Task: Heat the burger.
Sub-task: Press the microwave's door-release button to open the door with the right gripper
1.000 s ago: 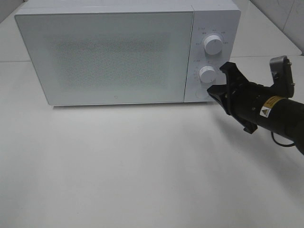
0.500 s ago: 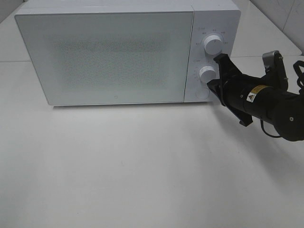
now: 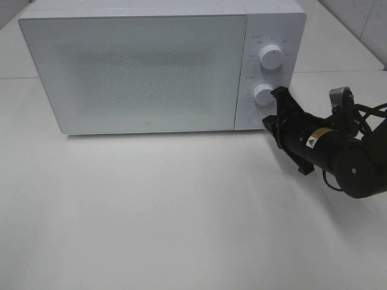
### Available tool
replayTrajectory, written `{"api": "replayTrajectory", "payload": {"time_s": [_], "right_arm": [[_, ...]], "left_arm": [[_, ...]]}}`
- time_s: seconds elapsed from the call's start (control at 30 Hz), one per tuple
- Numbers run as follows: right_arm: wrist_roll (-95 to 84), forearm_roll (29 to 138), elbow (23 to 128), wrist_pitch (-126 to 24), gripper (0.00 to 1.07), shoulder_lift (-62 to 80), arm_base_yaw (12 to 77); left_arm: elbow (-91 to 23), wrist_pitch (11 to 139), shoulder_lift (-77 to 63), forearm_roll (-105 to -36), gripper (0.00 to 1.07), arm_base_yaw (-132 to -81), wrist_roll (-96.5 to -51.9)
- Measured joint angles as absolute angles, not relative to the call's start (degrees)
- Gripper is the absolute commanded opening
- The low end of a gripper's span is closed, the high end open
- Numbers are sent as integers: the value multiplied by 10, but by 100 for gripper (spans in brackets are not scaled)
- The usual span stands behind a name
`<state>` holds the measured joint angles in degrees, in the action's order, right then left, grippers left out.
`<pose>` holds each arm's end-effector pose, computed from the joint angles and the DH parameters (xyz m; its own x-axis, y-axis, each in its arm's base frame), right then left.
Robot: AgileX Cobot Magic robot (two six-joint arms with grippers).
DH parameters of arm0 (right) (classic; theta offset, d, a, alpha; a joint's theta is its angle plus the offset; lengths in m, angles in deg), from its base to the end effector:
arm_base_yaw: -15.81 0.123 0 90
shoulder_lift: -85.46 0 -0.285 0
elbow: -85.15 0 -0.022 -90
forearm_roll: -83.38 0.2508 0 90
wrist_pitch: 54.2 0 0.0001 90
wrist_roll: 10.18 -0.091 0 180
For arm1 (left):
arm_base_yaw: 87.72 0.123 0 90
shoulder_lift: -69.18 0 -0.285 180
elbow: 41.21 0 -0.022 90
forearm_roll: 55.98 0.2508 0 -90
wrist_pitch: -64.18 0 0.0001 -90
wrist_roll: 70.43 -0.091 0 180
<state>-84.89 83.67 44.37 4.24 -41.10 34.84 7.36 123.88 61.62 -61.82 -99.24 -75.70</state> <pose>0.3142 0.1080 0.0825 -0.3910 0.8862 -0.2484 0.2115 0.3492 0.9129 -0.0064 -0.0069 0.2791 -0.4134 0.1253 -0.9019 0.2934 0.9560 -0.0017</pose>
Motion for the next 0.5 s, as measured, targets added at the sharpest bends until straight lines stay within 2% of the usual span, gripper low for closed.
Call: {"api": "replayTrajectory", "payload": {"time_s": [0.5], "right_arm": [[-893, 834, 483, 79, 0, -457, 348]], "left_arm": [[74, 1239, 616, -618, 0, -992, -757]]}}
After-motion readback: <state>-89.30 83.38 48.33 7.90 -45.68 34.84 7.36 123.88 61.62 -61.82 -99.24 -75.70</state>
